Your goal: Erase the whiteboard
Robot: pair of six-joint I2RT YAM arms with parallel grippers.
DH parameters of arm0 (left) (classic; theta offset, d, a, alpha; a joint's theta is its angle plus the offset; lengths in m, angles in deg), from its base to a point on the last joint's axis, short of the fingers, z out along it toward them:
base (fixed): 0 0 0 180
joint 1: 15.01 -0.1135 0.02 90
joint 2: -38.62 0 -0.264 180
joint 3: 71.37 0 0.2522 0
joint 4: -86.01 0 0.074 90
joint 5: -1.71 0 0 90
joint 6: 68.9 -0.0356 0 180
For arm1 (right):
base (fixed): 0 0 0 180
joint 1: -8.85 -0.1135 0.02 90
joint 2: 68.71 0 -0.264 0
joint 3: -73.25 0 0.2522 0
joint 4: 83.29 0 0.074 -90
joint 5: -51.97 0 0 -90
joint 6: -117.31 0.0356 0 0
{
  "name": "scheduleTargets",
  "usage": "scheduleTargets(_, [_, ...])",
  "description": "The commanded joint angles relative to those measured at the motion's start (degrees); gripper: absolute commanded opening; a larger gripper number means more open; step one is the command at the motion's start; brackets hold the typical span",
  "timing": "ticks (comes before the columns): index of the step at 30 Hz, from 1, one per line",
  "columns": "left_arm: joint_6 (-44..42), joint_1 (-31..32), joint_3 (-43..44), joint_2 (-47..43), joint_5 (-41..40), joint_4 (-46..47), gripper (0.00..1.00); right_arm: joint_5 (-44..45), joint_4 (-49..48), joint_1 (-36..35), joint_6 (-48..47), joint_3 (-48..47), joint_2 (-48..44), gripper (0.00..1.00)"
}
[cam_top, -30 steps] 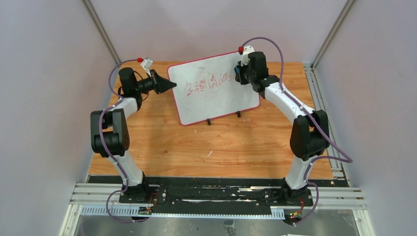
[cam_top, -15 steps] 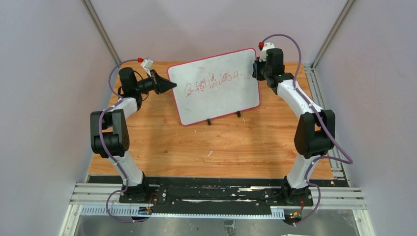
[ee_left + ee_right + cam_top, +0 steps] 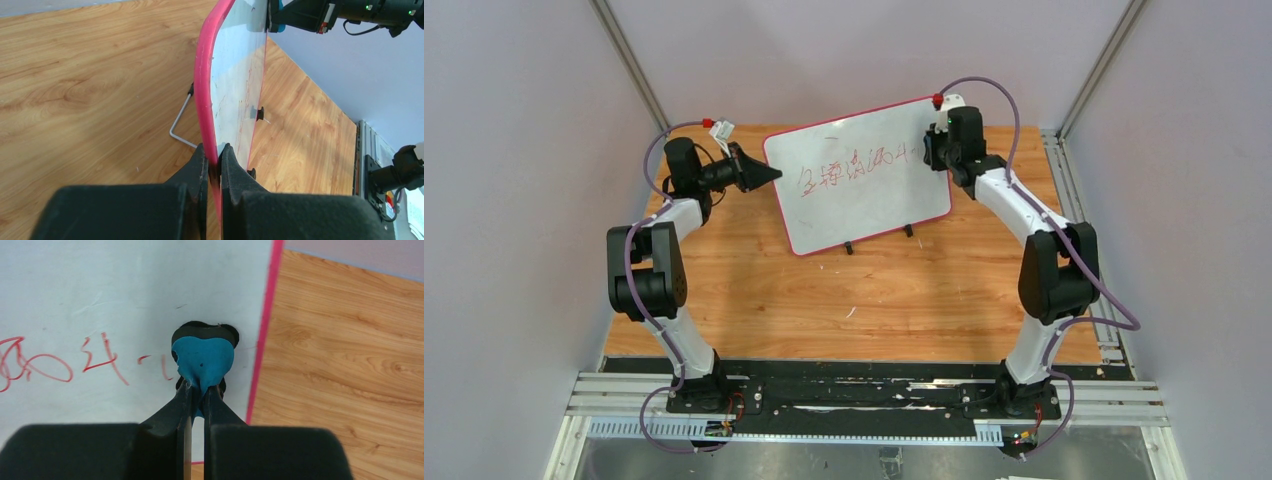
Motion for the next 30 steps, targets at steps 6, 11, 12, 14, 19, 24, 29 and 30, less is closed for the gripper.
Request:
scheduleTargets(6, [-10.48, -0.34, -1.95, 0.44, -5.36, -2.25, 0.0, 1.41, -2.44, -7.52, 1.3, 2.48, 0.47, 0.01])
scheduleTargets(11, [-10.57, -0.33, -1.77, 0.03, -5.21, -2.76, 0.0, 3.75, -1.66, -4.79, 0.73, 2.83, 0.93, 0.01])
scheduleTargets(12, [-10.57, -0.33, -1.67, 0.03, -5.14, -2.85, 0.0, 3.9, -1.68, -3.83, 0.78, 3.0, 0.87, 0.01])
scheduleTargets(14, [-10.65, -0.33, -1.68, -0.02, -5.08, -2.91, 0.0, 4.03, -1.75, -1.74, 0.94, 3.37, 0.76, 0.01])
scheduleTargets(19, [-11.28, -0.33, -1.51, -0.32, -5.07, -3.94, 0.0, 3.44, -1.7, 3.16, 0.72, 3.93, 0.6, 0.01])
scheduleTargets(24, [-11.98, -0.33, -1.22, -0.41, -5.0, -4.88, 0.0, 2.53, -1.84, 5.45, 0.79, 4.08, 0.42, 0.01])
scheduleTargets(29, [-12.07, -0.34, -1.21, -0.35, -5.07, -5.18, 0.0, -0.45, -2.7, 5.26, 2.61, 5.14, -0.3, 0.01])
scheduleTargets(30, [-12.23, -0.33, -1.22, -0.36, -5.03, -5.29, 0.0, -0.79, -3.13, 5.06, 2.97, 5.59, -0.56, 0.01])
